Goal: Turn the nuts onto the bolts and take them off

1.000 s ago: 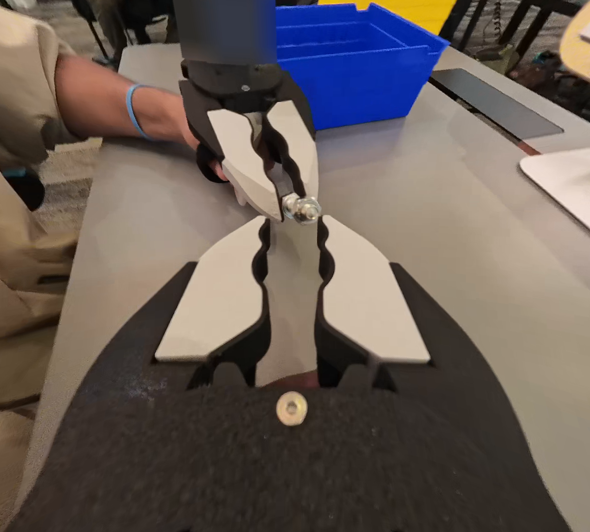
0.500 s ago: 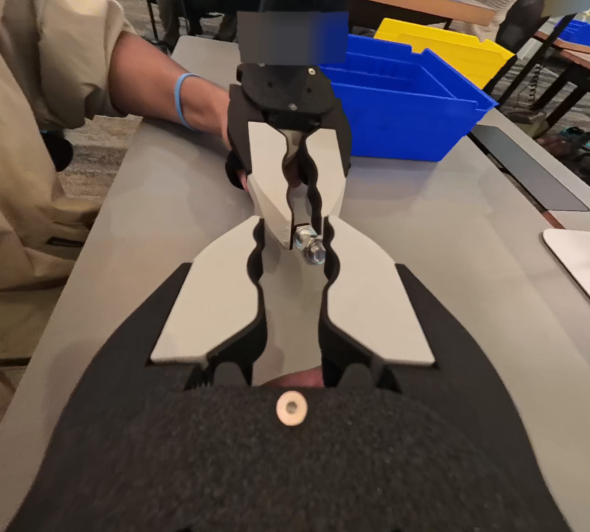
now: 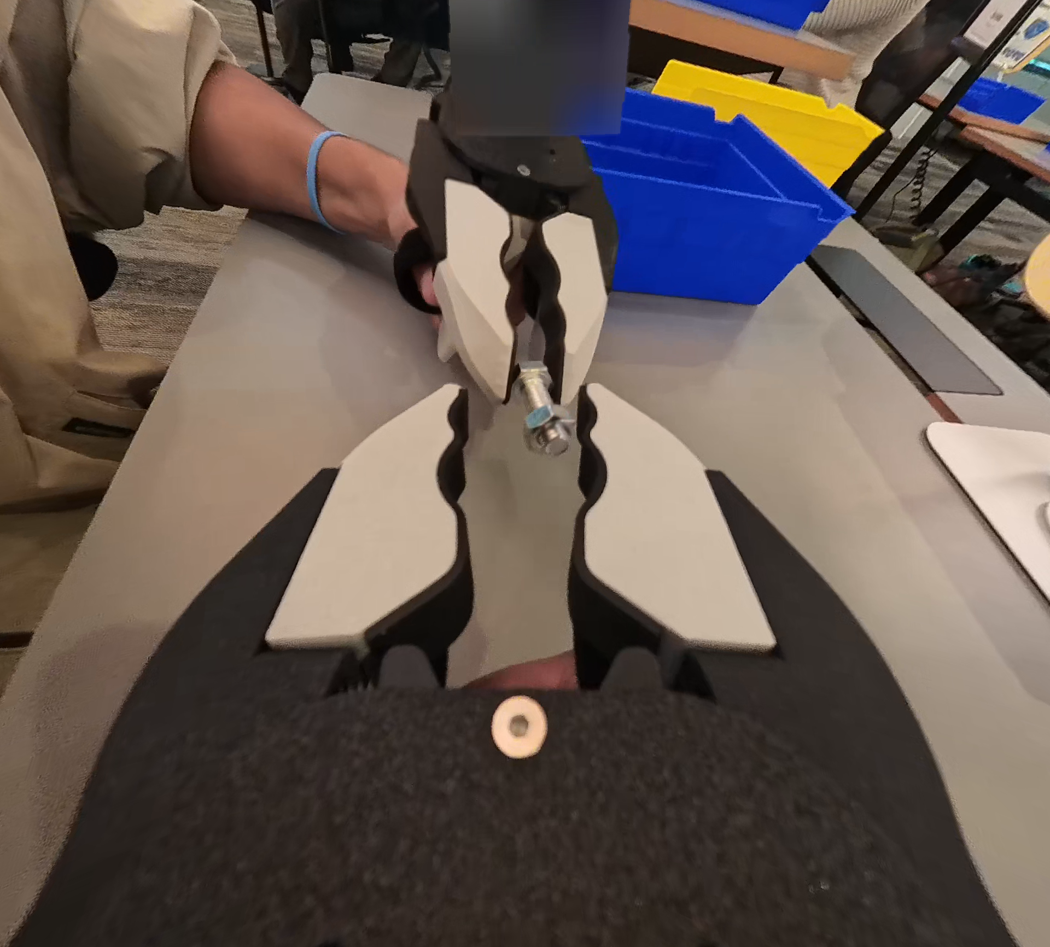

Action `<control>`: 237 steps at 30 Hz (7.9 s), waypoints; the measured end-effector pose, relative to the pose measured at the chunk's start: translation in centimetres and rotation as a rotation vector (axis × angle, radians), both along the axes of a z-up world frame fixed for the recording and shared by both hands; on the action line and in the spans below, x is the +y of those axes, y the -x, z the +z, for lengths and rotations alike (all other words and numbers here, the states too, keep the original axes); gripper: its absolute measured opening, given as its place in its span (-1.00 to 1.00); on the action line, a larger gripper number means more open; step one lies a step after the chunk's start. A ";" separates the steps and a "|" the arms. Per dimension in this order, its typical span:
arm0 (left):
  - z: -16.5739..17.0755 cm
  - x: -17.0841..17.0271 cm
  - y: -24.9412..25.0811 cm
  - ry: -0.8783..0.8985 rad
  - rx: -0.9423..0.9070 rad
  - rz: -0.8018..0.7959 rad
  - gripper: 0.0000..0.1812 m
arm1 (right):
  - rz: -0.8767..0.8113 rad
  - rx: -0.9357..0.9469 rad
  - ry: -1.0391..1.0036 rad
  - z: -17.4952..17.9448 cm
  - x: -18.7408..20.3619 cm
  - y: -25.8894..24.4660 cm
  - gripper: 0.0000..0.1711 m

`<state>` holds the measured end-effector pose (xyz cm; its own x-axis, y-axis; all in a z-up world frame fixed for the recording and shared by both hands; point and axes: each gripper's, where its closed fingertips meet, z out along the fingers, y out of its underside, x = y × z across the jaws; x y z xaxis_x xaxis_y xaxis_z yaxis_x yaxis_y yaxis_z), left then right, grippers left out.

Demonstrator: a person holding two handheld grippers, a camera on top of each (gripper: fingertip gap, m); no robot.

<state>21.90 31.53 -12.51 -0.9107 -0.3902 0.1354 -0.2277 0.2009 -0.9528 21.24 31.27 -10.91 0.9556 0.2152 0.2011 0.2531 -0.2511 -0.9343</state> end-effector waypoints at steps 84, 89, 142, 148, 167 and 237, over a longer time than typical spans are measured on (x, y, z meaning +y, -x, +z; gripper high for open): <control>0.8 0.6 0.5 0.056 0.038 -0.058 -0.80 | 0.032 0.192 0.038 -1.3 0.6 1.1 -0.35; 0.3 0.5 0.3 0.032 0.043 -0.051 -0.80 | 0.044 0.182 -0.115 2.7 0.3 1.0 -0.46; -0.1 0.3 0.6 -0.038 -0.023 -0.045 -0.80 | -0.120 0.735 -0.006 -0.6 0.3 0.0 -0.57; 0.1 0.0 0.9 -0.041 -0.047 -0.055 -0.80 | -0.095 0.788 0.007 -0.7 0.1 -0.2 -0.79; 1.6 0.5 0.9 0.053 -0.028 -0.062 -0.80 | -0.080 0.556 -0.021 0.8 -0.4 -0.6 -0.44; 1.5 1.0 0.7 0.098 0.013 -0.072 -0.80 | -0.099 0.735 -0.045 1.5 -0.5 -0.3 -0.45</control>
<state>21.21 32.52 -10.98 -0.9338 -0.3084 0.1813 -0.2282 0.1232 -0.9658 21.53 30.77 -9.37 0.8615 0.1281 -0.4913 -0.4632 -0.1980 -0.8639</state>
